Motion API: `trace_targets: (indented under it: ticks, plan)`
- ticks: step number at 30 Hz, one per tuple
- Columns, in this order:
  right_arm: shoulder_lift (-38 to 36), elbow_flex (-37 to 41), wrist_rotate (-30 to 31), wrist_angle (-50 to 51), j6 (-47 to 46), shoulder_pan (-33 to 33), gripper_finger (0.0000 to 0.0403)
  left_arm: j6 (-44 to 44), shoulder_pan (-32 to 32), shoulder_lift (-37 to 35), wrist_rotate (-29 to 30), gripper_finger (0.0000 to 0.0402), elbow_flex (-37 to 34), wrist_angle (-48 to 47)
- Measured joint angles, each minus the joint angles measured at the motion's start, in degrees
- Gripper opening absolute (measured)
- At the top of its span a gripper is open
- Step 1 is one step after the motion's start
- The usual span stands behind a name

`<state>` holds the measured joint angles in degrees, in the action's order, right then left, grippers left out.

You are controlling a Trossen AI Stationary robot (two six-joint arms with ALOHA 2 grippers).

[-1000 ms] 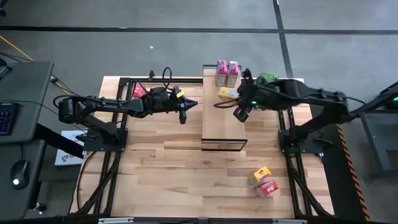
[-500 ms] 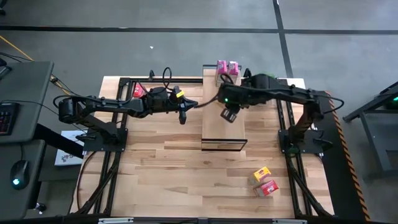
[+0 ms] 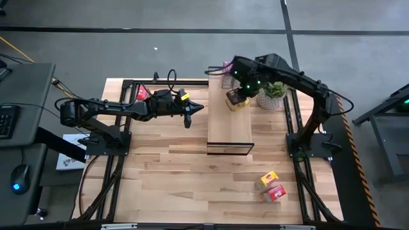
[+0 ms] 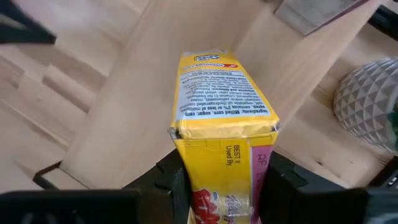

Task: Stack cereal on shelf
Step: Put the top yellow cereal box on the shelf

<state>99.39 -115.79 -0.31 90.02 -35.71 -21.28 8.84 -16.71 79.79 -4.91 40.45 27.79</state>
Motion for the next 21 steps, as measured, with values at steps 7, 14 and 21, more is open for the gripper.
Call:
trace_targets:
  ticks: [7,14,21]
  plan:
    - [0.00,0.00,-0.21,0.00,3.85,-3.81,0.0129,0.04,0.00,0.00,-0.10,0.0000,0.00,-0.04]
    - [0.00,0.02,0.65,0.00,4.71,-3.98,0.0129,0.02,0.00,0.00,-0.10,0.0000,0.00,-0.15]
    - [0.00,1.63,3.16,-0.07,2.63,-3.98,0.0129,0.02,0.00,0.00,-0.10,0.0000,0.00,-2.21]
